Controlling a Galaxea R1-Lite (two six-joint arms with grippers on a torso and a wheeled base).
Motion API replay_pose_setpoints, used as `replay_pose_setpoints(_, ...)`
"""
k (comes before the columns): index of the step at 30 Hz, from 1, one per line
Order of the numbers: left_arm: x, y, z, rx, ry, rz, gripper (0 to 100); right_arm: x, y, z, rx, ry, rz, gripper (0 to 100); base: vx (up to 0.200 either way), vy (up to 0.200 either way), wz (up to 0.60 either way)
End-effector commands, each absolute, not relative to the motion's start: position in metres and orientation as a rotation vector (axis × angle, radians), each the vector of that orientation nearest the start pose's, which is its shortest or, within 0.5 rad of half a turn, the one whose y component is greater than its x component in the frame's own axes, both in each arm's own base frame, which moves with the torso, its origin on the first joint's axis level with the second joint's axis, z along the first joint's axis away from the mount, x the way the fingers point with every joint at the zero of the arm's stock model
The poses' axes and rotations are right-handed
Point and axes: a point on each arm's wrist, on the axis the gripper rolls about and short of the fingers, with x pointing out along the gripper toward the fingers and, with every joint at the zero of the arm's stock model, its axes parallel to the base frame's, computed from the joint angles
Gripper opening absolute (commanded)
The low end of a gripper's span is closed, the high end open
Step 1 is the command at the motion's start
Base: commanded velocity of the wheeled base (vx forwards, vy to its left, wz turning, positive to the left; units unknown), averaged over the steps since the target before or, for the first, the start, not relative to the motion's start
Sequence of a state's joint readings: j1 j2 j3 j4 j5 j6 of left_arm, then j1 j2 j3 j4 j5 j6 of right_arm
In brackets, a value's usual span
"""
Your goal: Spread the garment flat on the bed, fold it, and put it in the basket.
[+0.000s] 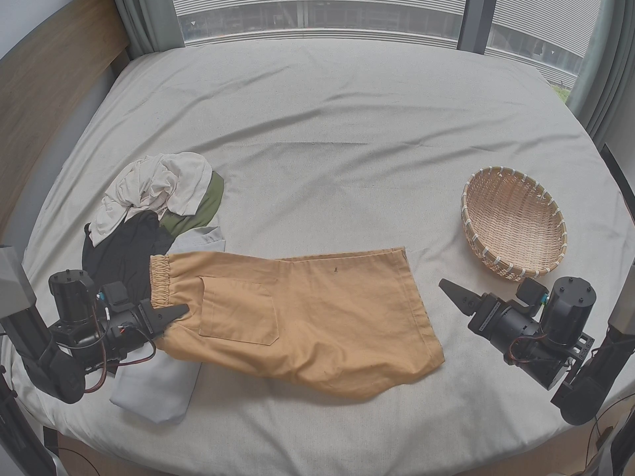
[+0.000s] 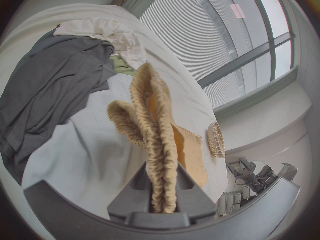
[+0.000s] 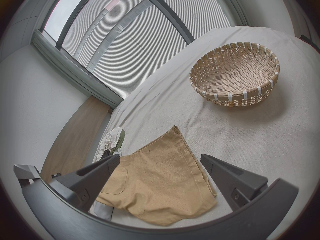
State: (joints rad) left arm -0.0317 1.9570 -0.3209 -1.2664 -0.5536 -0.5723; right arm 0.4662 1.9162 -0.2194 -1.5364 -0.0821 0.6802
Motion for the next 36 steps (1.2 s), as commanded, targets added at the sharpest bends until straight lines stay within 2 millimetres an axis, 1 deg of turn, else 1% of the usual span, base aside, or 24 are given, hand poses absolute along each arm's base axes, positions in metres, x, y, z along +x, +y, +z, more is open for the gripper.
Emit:
replay_pose_setpoints(1, 0.278, -0.053, 0.073, -0.605, 0.497, -0.581, 0, 0.233, 0.117, 0.081, 0.627, 0.281, 0.322, 100, 0.000, 0.000, 0.00)
replay_pose_setpoints(3, 0.279, -0.073, 0.076, -0.585, 0.497, -0.649, 0, 0.233, 0.118, 0.082, 0.627, 0.279, 0.322, 100, 0.000, 0.000, 0.00)
replay_pose_setpoints(5, 0.280, -0.085, 0.079, -0.574, 0.490, -0.695, 0, 0.233, 0.117, 0.082, 0.629, 0.277, 0.321, 100, 0.000, 0.000, 0.00)
replay_pose_setpoints(6, 0.282, -0.095, 0.083, -0.566, 0.480, -0.729, 0, 0.233, 0.117, 0.082, 0.630, 0.277, 0.320, 100, 0.000, 0.000, 0.00)
replay_pose_setpoints(7, 0.282, -0.097, 0.083, -0.564, 0.478, -0.738, 0, 0.233, 0.117, 0.082, 0.629, 0.278, 0.319, 100, 0.000, 0.000, 0.00)
replay_pose_setpoints(9, 0.285, -0.119, 0.092, -0.553, 0.462, -0.812, 0, 0.234, 0.115, 0.082, 0.630, 0.274, 0.312, 100, 0.000, 0.000, 0.00)
replay_pose_setpoints(10, 0.286, -0.124, 0.093, -0.553, 0.464, -0.829, 0, 0.234, 0.115, 0.082, 0.630, 0.274, 0.311, 100, 0.000, 0.000, 0.00)
replay_pose_setpoints(13, 0.291, -0.142, 0.087, -0.548, 0.486, -0.867, 0, 0.234, 0.114, 0.082, 0.634, 0.274, 0.309, 100, 0.000, 0.000, 0.00)
replay_pose_setpoints(16, 0.299, -0.160, 0.078, -0.540, 0.498, -0.900, 0, 0.236, 0.114, 0.085, 0.641, 0.260, 0.309, 100, 0.000, 0.000, 0.00)
replay_pose_setpoints(17, 0.299, -0.160, 0.078, -0.540, 0.498, -0.900, 0, 0.236, 0.114, 0.085, 0.641, 0.260, 0.309, 100, 0.000, 0.000, 0.00)
replay_pose_setpoints(18, 0.304, -0.173, 0.074, -0.537, 0.497, -0.923, 0, 0.237, 0.114, 0.085, 0.649, 0.254, 0.306, 100, 0.000, 0.000, 0.00)
replay_pose_setpoints(20, 0.309, -0.188, 0.073, -0.543, 0.498, -0.943, 0, 0.238, 0.114, 0.086, 0.650, 0.253, 0.307, 100, 0.000, 0.000, 0.00)
replay_pose_setpoints(23, 0.314, -0.204, 0.069, -0.562, 0.510, -0.953, 0, 0.238, 0.113, 0.086, 0.655, 0.252, 0.302, 100, 0.000, 0.000, 0.00)
replay_pose_setpoints(24, 0.315, -0.206, 0.068, -0.563, 0.513, -0.955, 0, 0.238, 0.113, 0.086, 0.655, 0.252, 0.302, 100, 0.000, 0.000, 0.00)
replay_pose_setpoints(25, 0.317, -0.213, 0.062, -0.561, 0.529, -0.955, 0, 0.238, 0.112, 0.086, 0.657, 0.250, 0.300, 100, 0.000, 0.000, 0.00)
replay_pose_setpoints(27, 0.318, -0.217, 0.058, -0.559, 0.542, -0.956, 0, 0.238, 0.112, 0.087, 0.657, 0.249, 0.301, 100, 0.000, 0.000, 0.00)
replay_pose_setpoints(28, 0.322, -0.222, 0.051, -0.557, 0.549, -0.951, 0, 0.238, 0.112, 0.087, 0.661, 0.248, 0.301, 100, 0.000, 0.000, 0.00)
replay_pose_setpoints(31, 0.325, -0.228, 0.040, -0.555, 0.566, -0.950, 0, 0.238, 0.112, 0.087, 0.665, 0.251, 0.302, 100, 0.000, 0.000, 0.00)
replay_pose_setpoints(36, 0.331, -0.232, 0.040, -0.555, 0.551, -0.937, 0, 0.238, 0.112, 0.087, 0.665, 0.249, 0.302, 100, 0.000, 0.000, 0.00)
